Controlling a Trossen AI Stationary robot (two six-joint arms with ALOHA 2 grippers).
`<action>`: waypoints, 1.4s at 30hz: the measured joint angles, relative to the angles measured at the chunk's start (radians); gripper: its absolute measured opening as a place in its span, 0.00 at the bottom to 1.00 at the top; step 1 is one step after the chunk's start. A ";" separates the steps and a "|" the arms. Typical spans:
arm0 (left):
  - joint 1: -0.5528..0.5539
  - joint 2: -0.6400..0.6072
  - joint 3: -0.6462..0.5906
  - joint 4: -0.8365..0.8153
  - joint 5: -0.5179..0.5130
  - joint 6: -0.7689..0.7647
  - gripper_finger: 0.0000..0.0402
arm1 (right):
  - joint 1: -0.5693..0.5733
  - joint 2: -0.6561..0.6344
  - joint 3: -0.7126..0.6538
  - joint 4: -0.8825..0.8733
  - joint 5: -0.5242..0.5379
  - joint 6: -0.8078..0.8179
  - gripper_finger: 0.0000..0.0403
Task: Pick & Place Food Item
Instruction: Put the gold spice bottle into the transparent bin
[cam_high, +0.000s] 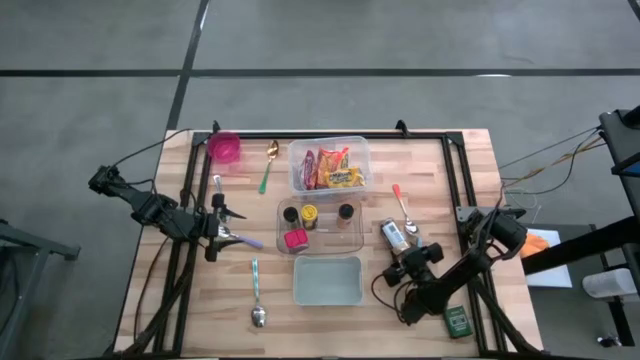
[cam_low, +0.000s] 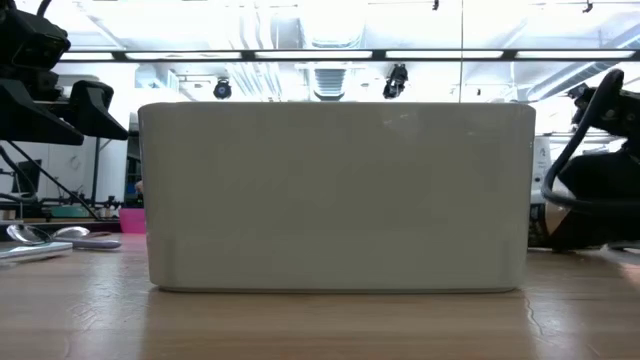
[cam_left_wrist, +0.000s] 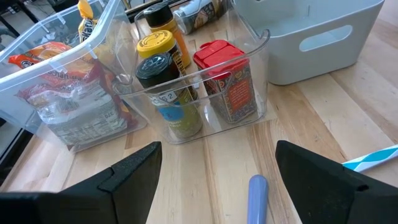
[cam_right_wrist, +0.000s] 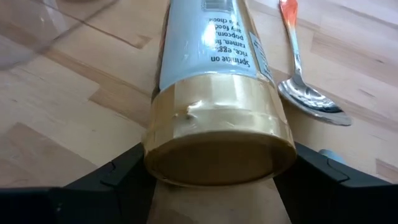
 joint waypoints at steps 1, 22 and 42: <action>0.000 0.000 0.000 0.000 0.000 0.000 0.79 | 0.000 -0.011 0.005 -0.012 -0.002 0.000 0.66; 0.000 0.000 0.000 0.000 0.000 0.000 0.79 | -0.132 -0.580 0.087 -0.054 -0.254 -0.507 0.66; 0.000 0.000 0.000 0.000 0.000 0.000 0.79 | -0.585 -0.605 0.456 -0.161 -0.891 -1.043 0.66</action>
